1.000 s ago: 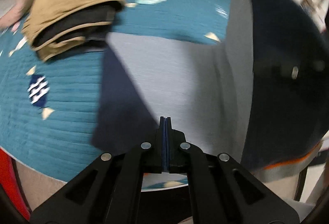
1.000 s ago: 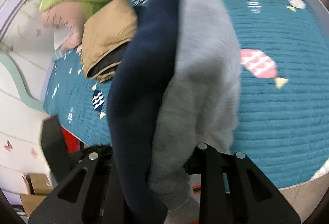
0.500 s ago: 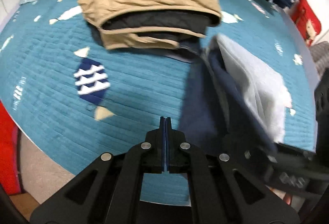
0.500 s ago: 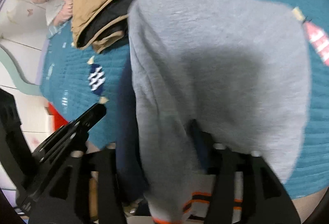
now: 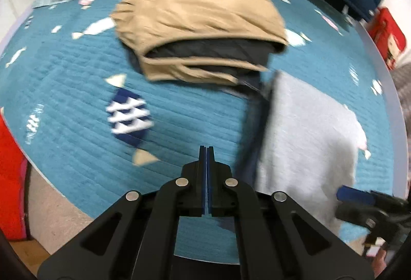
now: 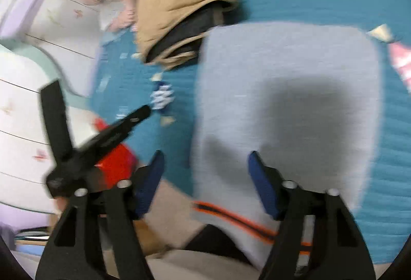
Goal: Fold large clothes
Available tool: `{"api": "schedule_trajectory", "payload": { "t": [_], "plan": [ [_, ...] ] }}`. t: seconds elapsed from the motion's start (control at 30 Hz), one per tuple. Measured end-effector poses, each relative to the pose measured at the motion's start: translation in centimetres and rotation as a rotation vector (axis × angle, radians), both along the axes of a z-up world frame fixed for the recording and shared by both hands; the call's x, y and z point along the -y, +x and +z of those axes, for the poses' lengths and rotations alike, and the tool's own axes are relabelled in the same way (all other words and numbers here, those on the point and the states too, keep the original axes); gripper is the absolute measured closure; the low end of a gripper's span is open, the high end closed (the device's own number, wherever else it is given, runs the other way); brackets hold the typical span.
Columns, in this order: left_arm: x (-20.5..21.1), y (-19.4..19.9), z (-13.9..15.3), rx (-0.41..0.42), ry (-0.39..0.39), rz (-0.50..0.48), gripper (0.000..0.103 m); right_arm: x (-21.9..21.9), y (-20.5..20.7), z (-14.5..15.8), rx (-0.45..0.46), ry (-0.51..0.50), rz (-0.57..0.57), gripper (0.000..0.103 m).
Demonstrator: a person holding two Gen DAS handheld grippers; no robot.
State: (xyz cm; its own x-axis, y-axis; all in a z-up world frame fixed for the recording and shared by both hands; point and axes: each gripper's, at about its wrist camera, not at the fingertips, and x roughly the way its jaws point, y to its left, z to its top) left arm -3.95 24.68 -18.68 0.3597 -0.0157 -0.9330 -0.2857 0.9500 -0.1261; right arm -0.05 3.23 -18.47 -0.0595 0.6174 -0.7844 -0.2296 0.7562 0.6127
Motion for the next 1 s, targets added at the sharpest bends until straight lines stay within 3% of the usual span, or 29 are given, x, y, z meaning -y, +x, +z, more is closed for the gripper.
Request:
{"api": "schedule_trajectory", "payload": {
  "t": [0.07,0.1,0.17,0.23,0.33,0.4,0.47,0.53,0.6,0.63,0.7,0.77,0.9,0.97,1.0],
  "plan": [
    [1.2,0.0,-0.8,-0.026,-0.025,-0.022,0.102,-0.2,-1.2,-3.2,-0.109,-0.015,0.017,0.072],
    [1.9,0.0,-1.5,-0.049,-0.035,-0.029,0.102,-0.6,-1.7,-4.8,-0.158,-0.018,0.032,0.076],
    [2.8,0.0,-2.4,-0.078,-0.054,-0.032,0.102,-1.5,-2.8,-6.8,-0.154,-0.030,0.019,0.076],
    [3.4,0.0,-2.8,-0.103,-0.061,-0.036,0.102,-1.8,-2.6,-6.1,-0.134,-0.023,0.047,0.076],
    [4.0,0.7,-2.6,-0.088,-0.061,-0.060,0.102,-1.2,-2.5,-5.1,-0.230,0.159,0.066,0.078],
    [4.7,1.7,-1.8,-0.055,-0.068,-0.088,0.102,-0.3,-2.0,-3.0,-0.117,0.116,0.052,0.078],
    [5.3,2.7,-1.2,-0.010,-0.092,-0.114,0.102,1.7,-0.5,0.1,0.103,0.053,-0.014,0.078],
    [6.5,4.3,-0.4,0.062,-0.062,-0.140,0.101,2.8,0.9,1.7,0.225,0.098,-0.062,0.078],
    [7.8,6.3,-0.1,0.148,-0.029,-0.180,0.095,3.2,2.2,2.6,0.377,0.009,-0.109,0.084],
    [8.2,7.2,-0.2,0.175,-0.053,-0.196,0.093,2.8,3.1,2.6,0.448,-0.077,-0.137,0.085],
    [8.9,9.2,-1.0,0.213,-0.133,-0.235,0.093,1.8,4.9,1.2,0.437,-0.087,-0.146,0.097],
    [9.3,10.9,-2.3,0.227,-0.183,-0.262,0.093,0.7,6.2,-1.3,0.387,-0.078,-0.138,0.100],
    [10.0,13.2,-8.3,0.136,-0.162,-0.287,0.094,1.3,7.7,-5.5,0.374,-0.105,-0.141,0.103],
    [9.2,13.0,-8.9,0.176,-0.205,-0.284,0.099,2.9,8.4,-5.5,0.345,-0.075,-0.159,0.103],
    [8.8,13.1,-8.8,0.170,-0.191,-0.268,0.101,3.2,8.3,-5.2,0.356,-0.103,-0.162,0.103]
  ]
}}
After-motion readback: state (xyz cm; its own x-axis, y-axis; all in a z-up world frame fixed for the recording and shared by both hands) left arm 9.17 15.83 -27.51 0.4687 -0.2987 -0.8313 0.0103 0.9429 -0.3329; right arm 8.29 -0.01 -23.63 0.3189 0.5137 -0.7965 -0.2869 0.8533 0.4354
